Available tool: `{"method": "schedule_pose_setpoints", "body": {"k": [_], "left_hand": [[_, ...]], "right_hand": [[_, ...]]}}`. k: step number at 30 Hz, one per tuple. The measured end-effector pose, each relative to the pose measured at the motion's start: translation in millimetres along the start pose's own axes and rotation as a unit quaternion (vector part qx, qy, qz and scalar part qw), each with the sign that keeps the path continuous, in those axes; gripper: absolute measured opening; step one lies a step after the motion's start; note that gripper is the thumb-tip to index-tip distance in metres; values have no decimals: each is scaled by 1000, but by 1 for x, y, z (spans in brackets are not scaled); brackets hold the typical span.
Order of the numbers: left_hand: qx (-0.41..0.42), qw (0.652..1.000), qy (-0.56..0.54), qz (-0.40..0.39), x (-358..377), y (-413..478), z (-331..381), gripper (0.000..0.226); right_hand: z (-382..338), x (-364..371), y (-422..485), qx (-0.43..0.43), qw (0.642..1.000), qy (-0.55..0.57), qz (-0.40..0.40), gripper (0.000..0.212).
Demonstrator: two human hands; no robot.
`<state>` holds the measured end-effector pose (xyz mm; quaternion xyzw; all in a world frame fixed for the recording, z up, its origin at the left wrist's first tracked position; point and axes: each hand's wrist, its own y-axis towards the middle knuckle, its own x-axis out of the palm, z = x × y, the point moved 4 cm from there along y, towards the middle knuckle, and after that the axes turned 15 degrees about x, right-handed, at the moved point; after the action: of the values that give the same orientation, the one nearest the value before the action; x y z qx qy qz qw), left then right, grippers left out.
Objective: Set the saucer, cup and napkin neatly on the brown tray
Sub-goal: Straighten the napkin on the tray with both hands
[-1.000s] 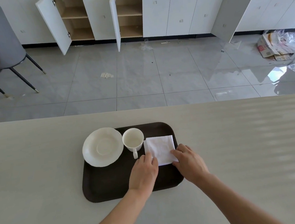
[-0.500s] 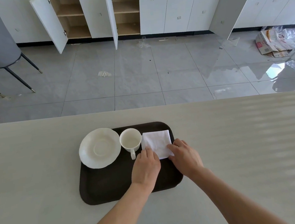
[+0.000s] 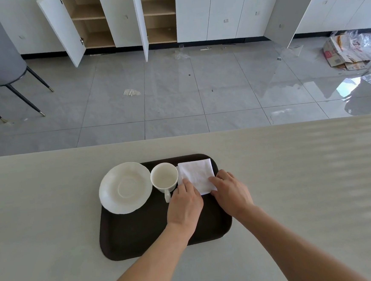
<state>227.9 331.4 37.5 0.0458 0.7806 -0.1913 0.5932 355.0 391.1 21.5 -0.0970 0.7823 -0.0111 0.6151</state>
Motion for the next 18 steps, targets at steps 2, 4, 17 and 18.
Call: {"method": "schedule_pose_setpoints", "body": {"k": [2,4,17,18], "left_hand": [[-2,1000,-3,-1,0,2,-1,31],[-3,1000,-8,-6,1,4,-2,31],[-30,997,-63,-17,6,1,0,46],[-31,997,-66,-20,6,1,-1,46]], "right_hand": [[-1,1,1,0,1000,-1,5,11],[-2,1,2,-1,1000,0,7,11],[-6,1,2,7,1000,-4,1,11],[-6,1,3,7,1000,-3,1,11]]}}
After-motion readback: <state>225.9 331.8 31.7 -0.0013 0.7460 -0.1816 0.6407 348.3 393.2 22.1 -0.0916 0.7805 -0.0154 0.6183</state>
